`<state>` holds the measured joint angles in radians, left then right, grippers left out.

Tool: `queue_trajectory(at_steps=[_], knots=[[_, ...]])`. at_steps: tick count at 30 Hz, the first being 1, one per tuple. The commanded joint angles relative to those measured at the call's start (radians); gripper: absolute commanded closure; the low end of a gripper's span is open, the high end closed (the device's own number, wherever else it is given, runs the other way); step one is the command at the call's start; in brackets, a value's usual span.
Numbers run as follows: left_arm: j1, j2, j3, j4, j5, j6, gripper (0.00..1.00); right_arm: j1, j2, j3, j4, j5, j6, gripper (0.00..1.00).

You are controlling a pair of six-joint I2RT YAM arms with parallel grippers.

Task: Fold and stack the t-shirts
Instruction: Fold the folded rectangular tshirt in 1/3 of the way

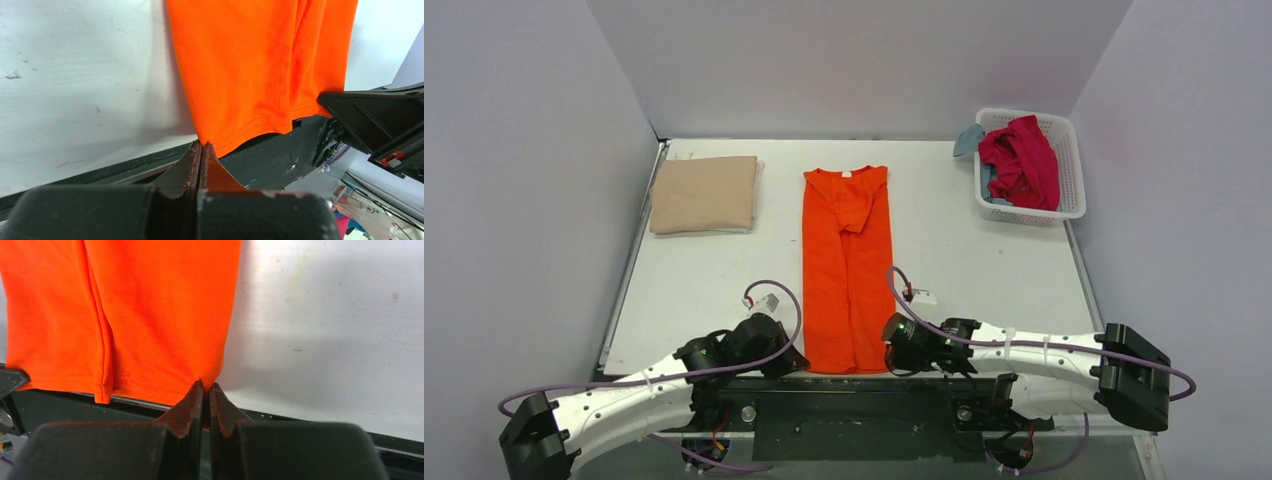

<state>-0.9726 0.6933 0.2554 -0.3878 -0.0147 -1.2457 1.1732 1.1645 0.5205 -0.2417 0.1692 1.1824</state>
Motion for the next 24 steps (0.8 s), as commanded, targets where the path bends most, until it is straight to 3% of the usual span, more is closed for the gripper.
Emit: queue_trajectory(at_steps=[1,7,15,24], knots=[[-0.002,0.012,0.107,-0.023,-0.058,0.026,1.0,-0.001,-0.018,0.105,-0.094,0.128,-0.025,1.0],[0.046,0.124,0.253,-0.044,-0.168,0.116,1.0,-0.097,0.021,0.236,-0.104,0.205,-0.109,1.0],[0.283,0.311,0.412,0.05,-0.032,0.299,1.0,-0.242,0.132,0.431,-0.089,0.198,-0.265,1.0],[0.395,0.556,0.626,0.066,0.01,0.431,1.0,-0.413,0.267,0.552,-0.048,0.066,-0.323,1.0]])
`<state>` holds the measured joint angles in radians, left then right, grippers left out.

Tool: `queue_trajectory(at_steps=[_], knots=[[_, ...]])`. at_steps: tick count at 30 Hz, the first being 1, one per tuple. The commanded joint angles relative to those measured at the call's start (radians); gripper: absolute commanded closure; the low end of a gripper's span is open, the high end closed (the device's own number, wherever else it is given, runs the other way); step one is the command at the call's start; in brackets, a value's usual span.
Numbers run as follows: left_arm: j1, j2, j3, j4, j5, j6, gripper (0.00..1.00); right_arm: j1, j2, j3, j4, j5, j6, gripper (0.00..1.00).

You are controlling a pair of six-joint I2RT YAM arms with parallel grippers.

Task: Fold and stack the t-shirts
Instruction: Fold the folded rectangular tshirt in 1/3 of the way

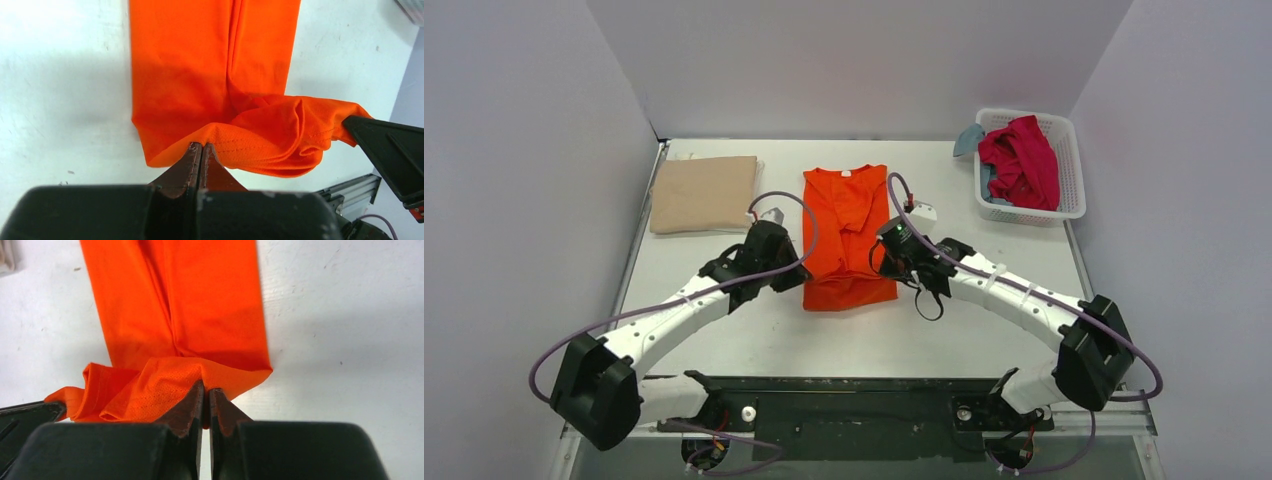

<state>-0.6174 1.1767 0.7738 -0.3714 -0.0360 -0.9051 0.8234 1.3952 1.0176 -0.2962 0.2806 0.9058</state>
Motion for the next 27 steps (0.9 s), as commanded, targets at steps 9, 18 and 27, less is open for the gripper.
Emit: queue_trajectory(at_steps=[9,18,27], knots=[[0.106,0.28,0.284,0.038,0.024,0.184,1.0,-0.174,0.178,0.155,0.034,-0.136,-0.107,1.0],[0.158,0.434,0.389,0.053,0.075,0.232,1.0,-0.239,0.325,0.254,0.064,-0.225,-0.122,1.0],[0.194,0.555,0.451,0.03,0.102,0.234,1.0,-0.288,0.412,0.277,0.099,-0.266,-0.112,1.0]])
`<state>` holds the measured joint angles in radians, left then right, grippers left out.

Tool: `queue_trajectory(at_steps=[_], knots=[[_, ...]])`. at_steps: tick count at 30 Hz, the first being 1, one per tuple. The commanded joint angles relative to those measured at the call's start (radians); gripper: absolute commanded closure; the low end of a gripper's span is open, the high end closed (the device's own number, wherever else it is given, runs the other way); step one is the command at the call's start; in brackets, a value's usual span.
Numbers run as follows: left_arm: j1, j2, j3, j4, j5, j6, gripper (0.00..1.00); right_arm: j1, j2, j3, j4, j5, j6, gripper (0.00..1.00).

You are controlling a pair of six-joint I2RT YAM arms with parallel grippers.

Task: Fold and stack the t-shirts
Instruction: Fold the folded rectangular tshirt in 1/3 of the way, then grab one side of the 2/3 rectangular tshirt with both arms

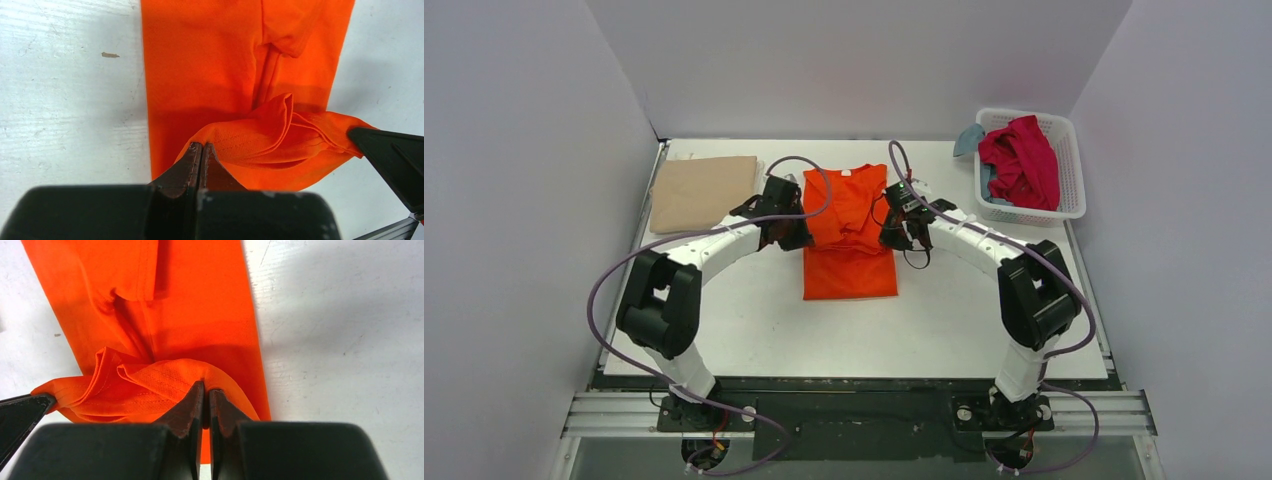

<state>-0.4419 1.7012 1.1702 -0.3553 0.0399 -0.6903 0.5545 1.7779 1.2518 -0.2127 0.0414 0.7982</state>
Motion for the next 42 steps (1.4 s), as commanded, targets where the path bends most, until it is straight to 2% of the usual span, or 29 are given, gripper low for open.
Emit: queue_trajectory(at_steps=[1,4,5,6,7,8,9,10,11,13,15,20,26,31,36,39,41,42], knots=[[0.02,0.045,0.06,0.014,0.027,0.017,1.0,-0.022,0.047,0.048,0.018,-0.032,-0.001,1.0],[0.028,0.068,0.069,0.014,0.018,0.01,1.0,-0.035,0.074,0.052,0.049,-0.061,0.011,0.97],[0.029,0.075,0.076,0.007,0.012,0.002,1.0,-0.038,0.09,0.061,0.054,-0.081,0.014,0.94],[0.033,0.077,0.08,0.003,0.0,-0.003,0.95,-0.043,0.097,0.07,0.059,-0.09,0.014,0.91],[0.036,0.078,0.086,-0.001,-0.002,-0.012,0.8,-0.046,0.115,0.09,0.06,-0.112,0.01,0.79],[0.041,0.074,0.089,-0.001,-0.003,-0.014,0.74,-0.051,0.129,0.112,0.056,-0.13,0.01,0.71],[0.043,0.065,0.094,0.0,-0.003,-0.017,0.64,-0.055,0.132,0.122,0.053,-0.136,0.013,0.53],[0.047,0.049,0.096,0.0,-0.007,-0.014,0.56,-0.055,0.125,0.133,0.045,-0.135,0.017,0.45],[0.047,0.037,0.098,-0.006,-0.013,-0.012,0.39,-0.054,0.115,0.136,0.039,-0.128,0.019,0.29],[0.048,-0.009,0.083,-0.016,-0.028,-0.01,0.23,-0.046,0.069,0.121,0.023,-0.09,0.016,0.13],[0.047,-0.072,0.031,-0.008,-0.064,-0.016,0.19,-0.036,0.012,0.087,0.007,-0.054,0.01,0.09],[0.048,-0.225,-0.113,-0.008,-0.076,-0.028,0.16,-0.009,-0.137,-0.092,-0.001,-0.019,0.02,0.06],[0.033,-0.326,-0.293,0.022,0.015,-0.069,0.13,0.037,-0.282,-0.314,0.021,-0.011,0.051,0.05],[-0.017,-0.335,-0.389,0.08,0.041,-0.111,0.13,0.041,-0.311,-0.441,0.099,-0.034,0.118,0.05],[-0.046,-0.276,-0.419,0.117,0.05,-0.138,0.13,0.041,-0.277,-0.463,0.125,-0.031,0.11,0.05],[-0.048,-0.233,-0.416,0.131,0.04,-0.15,0.21,0.041,-0.249,-0.458,0.128,-0.034,0.111,0.1],[-0.049,-0.205,-0.407,0.125,0.036,-0.155,0.32,0.042,-0.238,-0.459,0.133,-0.033,0.114,0.16],[-0.051,-0.197,-0.406,0.122,0.034,-0.156,0.34,0.042,-0.234,-0.46,0.135,-0.032,0.116,0.2]])
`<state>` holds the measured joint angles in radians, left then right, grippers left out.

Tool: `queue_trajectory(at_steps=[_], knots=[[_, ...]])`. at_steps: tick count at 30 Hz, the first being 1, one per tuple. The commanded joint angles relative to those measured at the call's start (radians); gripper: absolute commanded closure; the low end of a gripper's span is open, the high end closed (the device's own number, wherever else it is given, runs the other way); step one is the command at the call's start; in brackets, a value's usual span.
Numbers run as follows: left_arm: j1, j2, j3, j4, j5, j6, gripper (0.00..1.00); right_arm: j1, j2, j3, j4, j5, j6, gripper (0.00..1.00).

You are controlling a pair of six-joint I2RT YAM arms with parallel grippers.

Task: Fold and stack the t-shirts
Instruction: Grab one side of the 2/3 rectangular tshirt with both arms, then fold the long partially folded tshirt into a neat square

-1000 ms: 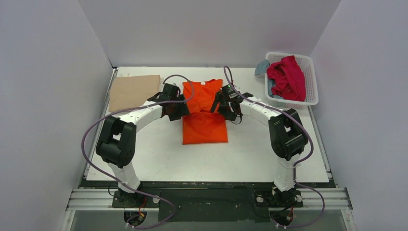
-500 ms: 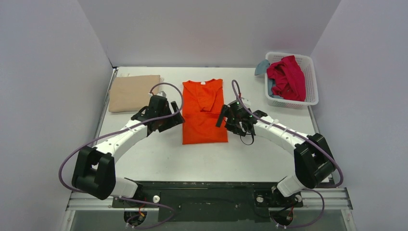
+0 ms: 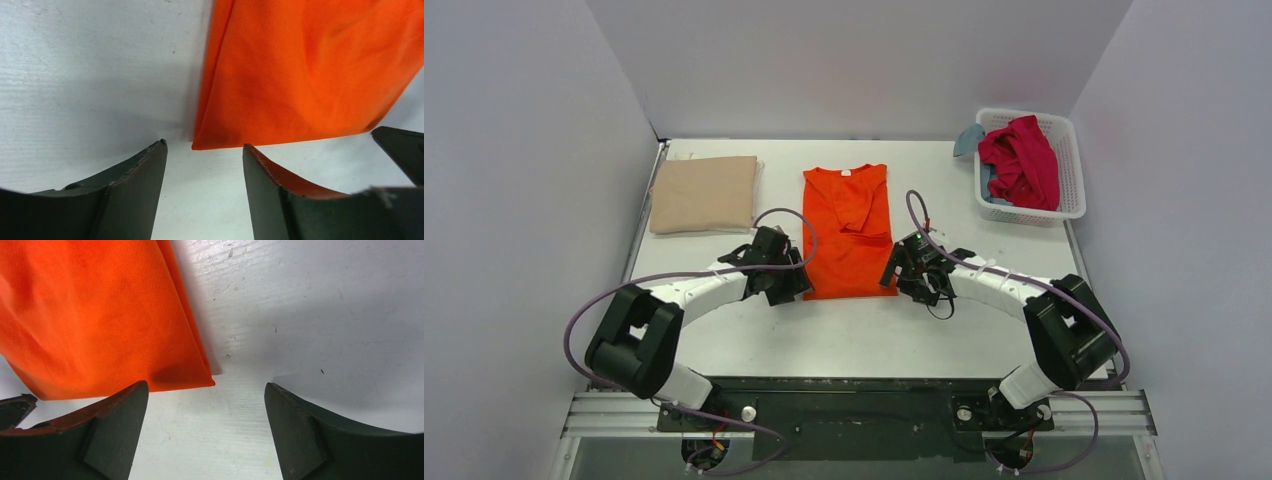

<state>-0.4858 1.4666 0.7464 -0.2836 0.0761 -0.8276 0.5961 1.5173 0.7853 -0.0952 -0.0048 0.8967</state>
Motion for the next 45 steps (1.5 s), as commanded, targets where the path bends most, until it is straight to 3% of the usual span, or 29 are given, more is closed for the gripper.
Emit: queue_trajectory(at_steps=[1,10,14,16,18,20,22,31,37,45], knots=[[-0.008,0.051,0.017,0.052,-0.003,-0.021,0.38,0.002,0.033,0.005,0.021,0.015,0.02,0.24],[-0.027,0.12,0.011,0.084,0.009,-0.034,0.59,0.025,0.088,0.011,0.052,0.021,0.024,0.51],[-0.04,0.155,0.018,0.098,0.016,-0.036,0.69,0.04,0.108,0.018,0.053,0.037,0.018,0.67],[-0.045,0.171,0.024,0.1,0.016,-0.037,0.77,0.043,0.119,0.023,0.052,0.041,0.016,0.69],[-0.046,0.184,0.031,0.093,0.009,-0.038,0.95,0.042,0.13,0.029,0.05,0.044,0.013,0.71],[-0.046,0.186,0.038,0.08,0.0,-0.036,1.0,0.046,0.135,0.034,0.044,0.052,0.005,0.82],[-0.046,0.177,0.036,0.076,0.002,-0.03,1.0,0.05,0.13,0.037,0.032,0.062,-0.005,1.0],[-0.117,-0.028,-0.021,-0.013,-0.048,-0.053,1.0,0.082,-0.05,-0.004,-0.108,-0.006,-0.086,1.0],[-0.248,-0.292,-0.062,-0.218,-0.173,-0.142,1.0,0.191,-0.26,-0.035,-0.252,-0.079,-0.051,1.0],[-0.333,-0.692,-0.138,-0.383,-0.106,-0.203,1.0,0.321,-0.485,-0.036,-0.415,-0.231,-0.034,1.0]])
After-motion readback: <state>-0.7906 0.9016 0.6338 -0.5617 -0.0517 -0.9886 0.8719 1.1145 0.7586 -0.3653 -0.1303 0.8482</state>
